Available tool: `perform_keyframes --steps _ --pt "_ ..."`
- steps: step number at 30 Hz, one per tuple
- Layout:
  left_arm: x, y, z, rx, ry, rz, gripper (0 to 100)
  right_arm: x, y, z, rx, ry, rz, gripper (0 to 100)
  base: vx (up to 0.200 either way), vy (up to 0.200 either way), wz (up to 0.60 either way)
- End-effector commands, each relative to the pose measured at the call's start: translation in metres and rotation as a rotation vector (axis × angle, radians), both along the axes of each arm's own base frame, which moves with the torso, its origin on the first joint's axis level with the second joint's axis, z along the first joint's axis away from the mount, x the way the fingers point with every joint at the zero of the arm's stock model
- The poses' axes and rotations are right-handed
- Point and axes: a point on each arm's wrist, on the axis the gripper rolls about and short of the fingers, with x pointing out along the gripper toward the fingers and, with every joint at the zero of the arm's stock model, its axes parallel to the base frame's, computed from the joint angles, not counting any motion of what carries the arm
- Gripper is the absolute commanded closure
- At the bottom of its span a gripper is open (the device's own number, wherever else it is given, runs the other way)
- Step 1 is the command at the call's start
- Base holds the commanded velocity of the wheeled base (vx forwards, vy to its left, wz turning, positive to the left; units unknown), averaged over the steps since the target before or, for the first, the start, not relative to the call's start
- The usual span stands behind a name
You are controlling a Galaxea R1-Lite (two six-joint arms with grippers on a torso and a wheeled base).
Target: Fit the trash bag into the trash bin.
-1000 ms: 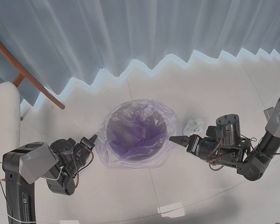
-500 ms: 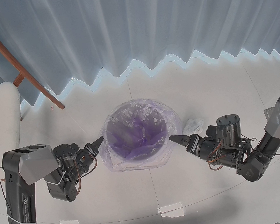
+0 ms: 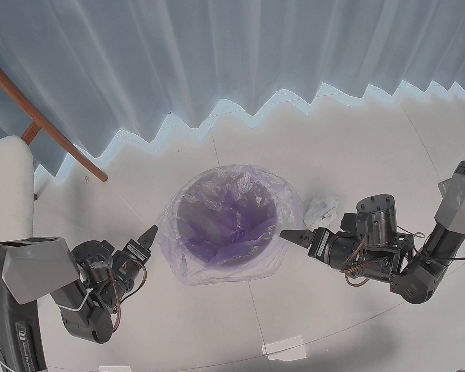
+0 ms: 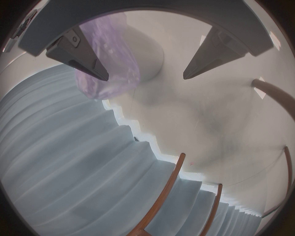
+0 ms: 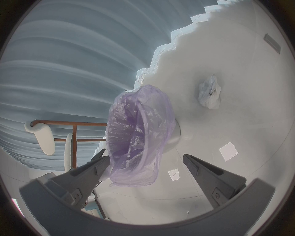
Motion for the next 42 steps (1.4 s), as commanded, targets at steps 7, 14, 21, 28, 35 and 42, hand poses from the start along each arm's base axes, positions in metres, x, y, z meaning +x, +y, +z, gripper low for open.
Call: perform_keyframes --steps 7,14,21,28,35,42 --pt "-0.067 -0.055 0.024 0.012 0.064 -0.271 0 0.002 0.004 -0.016 -0.015 0.023 0.007 0 0.0 0.0 0.0" --pt "-0.074 -0.076 0.004 0.029 0.122 -0.337 0 0.002 0.002 -0.016 -0.016 0.022 0.002 0 0.0 0.0 0.0" --pt "-0.077 -0.08 -0.003 0.037 0.149 -0.343 0 0.002 0.003 -0.02 -0.023 0.032 0.004 0 0.0 0.0 0.0" --pt "-0.078 -0.079 -0.005 0.048 0.157 -0.308 100 0.002 0.003 -0.023 -0.024 0.031 0.005 0 0.0 0.0 0.0" --pt "-0.083 -0.076 -0.015 0.068 0.198 -0.304 100 0.0 0.003 -0.023 -0.024 0.031 0.006 0 0.0 0.0 0.0" --pt "-0.071 -0.081 -0.046 0.102 0.239 -0.29 100 0.0 0.003 -0.023 -0.024 0.03 0.006 0 0.0 0.0 0.0"
